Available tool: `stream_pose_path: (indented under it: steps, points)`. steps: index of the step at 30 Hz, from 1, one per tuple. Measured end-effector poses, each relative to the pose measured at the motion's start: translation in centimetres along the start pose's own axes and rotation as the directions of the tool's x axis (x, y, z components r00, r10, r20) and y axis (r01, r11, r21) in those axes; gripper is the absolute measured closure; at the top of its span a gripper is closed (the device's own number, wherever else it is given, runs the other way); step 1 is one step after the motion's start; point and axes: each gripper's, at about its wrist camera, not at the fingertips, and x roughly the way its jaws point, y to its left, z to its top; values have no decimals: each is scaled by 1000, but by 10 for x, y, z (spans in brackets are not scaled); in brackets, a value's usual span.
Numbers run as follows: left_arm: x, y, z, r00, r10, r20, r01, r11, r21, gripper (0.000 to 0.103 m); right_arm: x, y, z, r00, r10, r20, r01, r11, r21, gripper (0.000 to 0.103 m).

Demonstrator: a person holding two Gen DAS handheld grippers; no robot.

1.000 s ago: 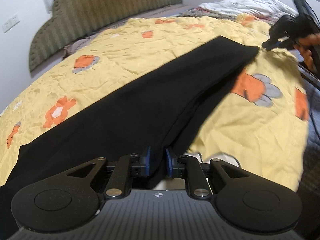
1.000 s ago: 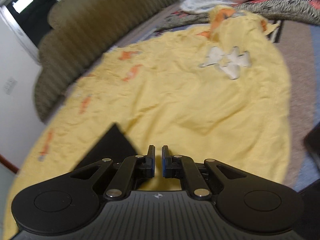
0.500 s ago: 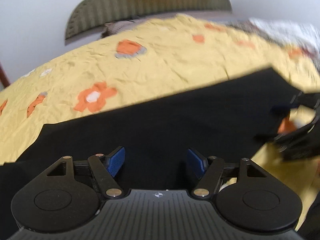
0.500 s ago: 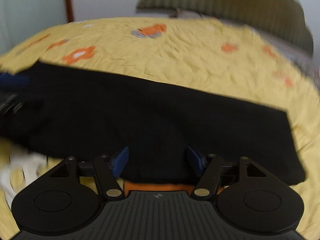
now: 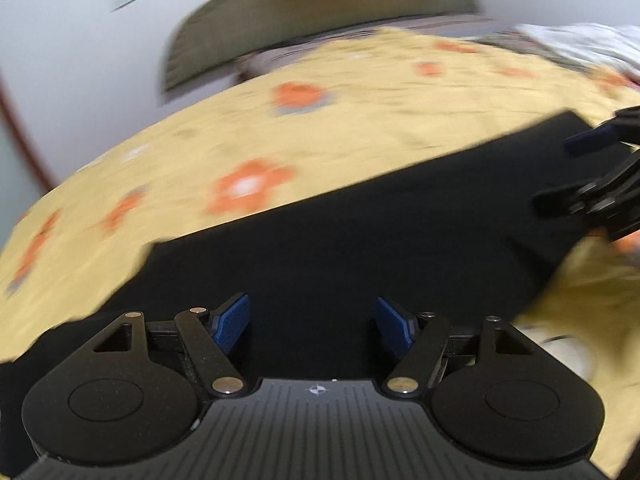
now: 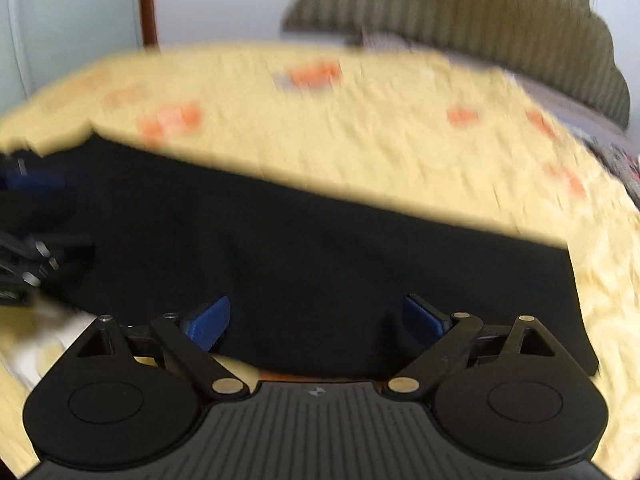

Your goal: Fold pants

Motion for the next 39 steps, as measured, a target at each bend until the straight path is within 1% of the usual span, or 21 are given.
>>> stream_pose_path:
  steps: [3,5,7,9,12,13,15,16,18,19,21,23,25,26,27,28,30,32,34,36,39]
  points:
    - [2,42,-11,993,105,-45,-109,991,-83,29,23,36,31,990,136,28,-133,987,-89,4]
    - [4,72,-22,980,173,-94,-187,968,-166,29,48,75,53,972,233,15,-225,953,-203,6]
    - [2,103,-34,969,197,-150,-232,934,-272,29,80,116,74,953,302,-41,-301,912,-280,29]
    - [-2,131,-50,963,189,-194,-250,897,-366,29,108,149,92,916,389,-102,-401,866,-299,41]
    - [-11,159,-73,957,165,-239,-262,849,-459,28,157,183,112,844,497,-202,-534,808,-247,41]
    - [-16,164,-79,960,153,-235,-251,845,-472,28,172,191,117,841,494,-219,-537,810,-235,41]
    - [-27,167,-85,948,182,-259,-284,853,-437,28,186,196,129,853,490,-180,-521,823,-228,41]
    - [-34,167,-87,940,204,-274,-307,856,-416,28,192,197,134,880,443,-171,-471,857,-207,41]
    - [-54,176,-94,938,231,-260,-325,850,-415,29,194,197,138,949,282,-140,-307,929,-206,38]
    - [-66,182,-98,935,255,-246,-340,840,-423,29,185,199,139,956,269,-117,-289,933,-213,39]
    - [-84,200,-103,908,338,-249,-417,792,-447,29,152,212,132,933,352,-73,-359,894,-270,39]
    - [-100,228,-110,857,427,-287,-514,697,-499,28,117,245,118,898,435,-63,-427,830,-357,39]
    - [-115,257,-118,815,485,-316,-573,597,-562,28,85,290,96,858,511,-56,-471,736,-487,39]
    - [-122,269,-123,785,515,-343,-608,542,-580,28,74,313,84,839,541,-59,-483,690,-539,39]
    - [-128,277,-127,758,541,-363,-638,503,-583,28,65,335,72,818,572,-68,-497,641,-584,40]
    - [-134,283,-131,740,560,-372,-656,481,-582,27,58,356,59,798,597,-79,-504,590,-631,41]
    - [-142,288,-136,727,575,-376,-668,463,-583,22,51,389,37,791,607,-76,-471,526,-708,41]
    - [-148,289,-140,729,575,-370,-662,458,-593,17,56,416,28,797,599,-77,-444,495,-747,47]
    - [-151,287,-146,741,564,-365,-651,471,-595,17,61,434,21,813,578,-65,-413,495,-765,59]
    - [-147,287,-149,749,554,-364,-645,482,-593,17,69,442,20,821,565,-86,-418,491,-764,64]
    - [-150,288,-158,757,543,-364,-636,483,-602,17,71,446,17,830,550,-92,-408,487,-772,75]
